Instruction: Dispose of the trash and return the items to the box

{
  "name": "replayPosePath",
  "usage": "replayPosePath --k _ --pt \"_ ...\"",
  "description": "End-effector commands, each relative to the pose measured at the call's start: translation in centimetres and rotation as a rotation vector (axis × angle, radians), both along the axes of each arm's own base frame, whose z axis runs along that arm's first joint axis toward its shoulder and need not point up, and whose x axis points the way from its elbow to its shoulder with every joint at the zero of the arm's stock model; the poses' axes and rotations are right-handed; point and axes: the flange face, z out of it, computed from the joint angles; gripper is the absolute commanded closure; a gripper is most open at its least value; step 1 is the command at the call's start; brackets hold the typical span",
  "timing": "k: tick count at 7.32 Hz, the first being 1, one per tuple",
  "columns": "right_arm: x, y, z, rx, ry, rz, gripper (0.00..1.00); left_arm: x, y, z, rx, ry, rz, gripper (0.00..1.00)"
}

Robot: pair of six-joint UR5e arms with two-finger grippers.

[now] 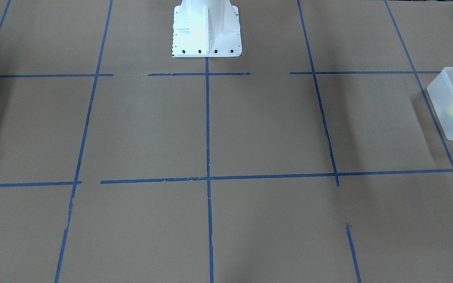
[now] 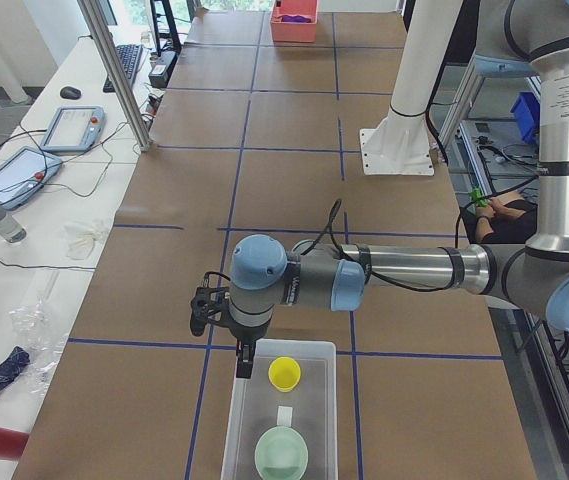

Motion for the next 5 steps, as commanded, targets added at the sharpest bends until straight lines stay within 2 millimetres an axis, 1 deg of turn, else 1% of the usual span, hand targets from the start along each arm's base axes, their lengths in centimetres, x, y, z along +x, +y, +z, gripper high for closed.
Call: replayPosePath --k 1,5 --pt "0.00 0.03 0.02 -0.002 0.000 0.001 0.00 3.87 -0.89 -2.25 -0.038 0.019 0.004 0.00" --pt "-0.02 -0.03 0.01 -0.003 -0.003 0.002 0.00 4.38 -1.01 -1.83 -0.036 0.018 0.017 0.00"
